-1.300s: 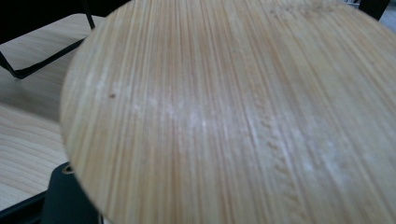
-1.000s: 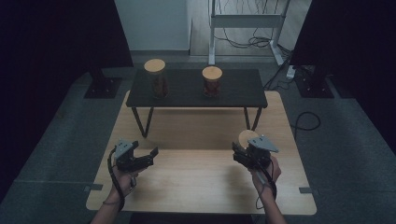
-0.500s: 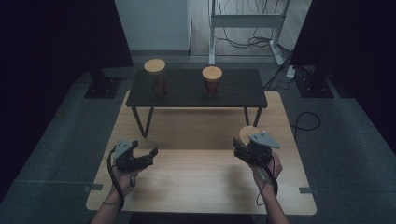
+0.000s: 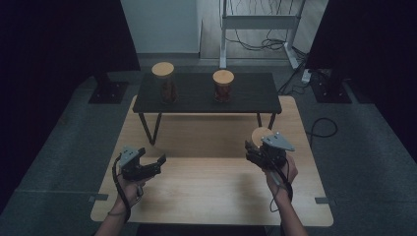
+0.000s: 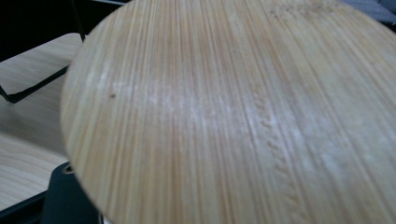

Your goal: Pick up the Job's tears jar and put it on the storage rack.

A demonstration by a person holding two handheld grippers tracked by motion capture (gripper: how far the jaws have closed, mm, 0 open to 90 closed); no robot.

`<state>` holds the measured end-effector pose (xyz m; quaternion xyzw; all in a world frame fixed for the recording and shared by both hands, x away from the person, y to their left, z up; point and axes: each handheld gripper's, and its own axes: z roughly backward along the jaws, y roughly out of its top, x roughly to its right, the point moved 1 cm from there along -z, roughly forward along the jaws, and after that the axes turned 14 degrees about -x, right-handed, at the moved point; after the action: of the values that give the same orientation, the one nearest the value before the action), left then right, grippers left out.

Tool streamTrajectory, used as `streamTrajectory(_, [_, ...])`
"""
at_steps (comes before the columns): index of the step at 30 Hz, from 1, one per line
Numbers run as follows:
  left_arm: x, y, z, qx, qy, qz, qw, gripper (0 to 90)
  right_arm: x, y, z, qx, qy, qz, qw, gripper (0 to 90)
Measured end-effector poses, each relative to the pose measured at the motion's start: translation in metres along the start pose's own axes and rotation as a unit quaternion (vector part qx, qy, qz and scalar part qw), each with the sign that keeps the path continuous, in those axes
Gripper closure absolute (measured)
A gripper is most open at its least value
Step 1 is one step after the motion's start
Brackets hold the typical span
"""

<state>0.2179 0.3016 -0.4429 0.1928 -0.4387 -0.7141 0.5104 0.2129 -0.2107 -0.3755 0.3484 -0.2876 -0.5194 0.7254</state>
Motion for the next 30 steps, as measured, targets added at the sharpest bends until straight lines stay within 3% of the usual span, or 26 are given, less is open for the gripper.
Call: streamTrajectory(30, [-0.001, 0.0, 0.002, 0.004, 0.001, 0.0, 1.0, 6.1, 0.002, 0.016, 0.003, 0.01, -0.01, 0.005, 0.9999, 25.1])
